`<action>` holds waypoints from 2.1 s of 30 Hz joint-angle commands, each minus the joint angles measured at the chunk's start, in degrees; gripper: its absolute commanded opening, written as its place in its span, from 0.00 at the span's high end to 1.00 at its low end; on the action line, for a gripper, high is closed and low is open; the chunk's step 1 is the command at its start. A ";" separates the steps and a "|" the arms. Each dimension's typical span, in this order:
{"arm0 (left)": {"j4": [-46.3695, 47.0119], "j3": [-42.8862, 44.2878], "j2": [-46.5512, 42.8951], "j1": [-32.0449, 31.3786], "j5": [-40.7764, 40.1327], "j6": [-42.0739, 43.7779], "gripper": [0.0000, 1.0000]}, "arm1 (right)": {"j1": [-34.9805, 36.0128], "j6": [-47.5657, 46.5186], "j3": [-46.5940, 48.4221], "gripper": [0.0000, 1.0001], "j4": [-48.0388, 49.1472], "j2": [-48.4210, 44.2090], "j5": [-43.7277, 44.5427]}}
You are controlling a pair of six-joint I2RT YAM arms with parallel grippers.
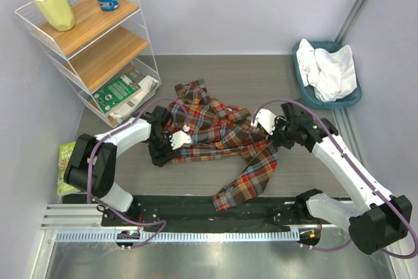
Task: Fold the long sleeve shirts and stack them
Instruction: Flatten the shirt out
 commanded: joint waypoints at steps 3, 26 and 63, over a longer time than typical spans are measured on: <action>7.28 -5.17 2.22 -2.67 -4.45 -0.29 0.48 | -2.73 2.69 1.15 0.99 3.08 -2.17 -2.79; -2.76 53.19 -14.20 12.97 3.74 -29.11 1.00 | -15.48 26.68 38.40 0.99 31.55 0.29 4.58; 19.92 42.76 -25.04 13.76 2.57 -30.96 1.00 | -15.48 6.74 36.09 0.99 55.72 2.56 7.76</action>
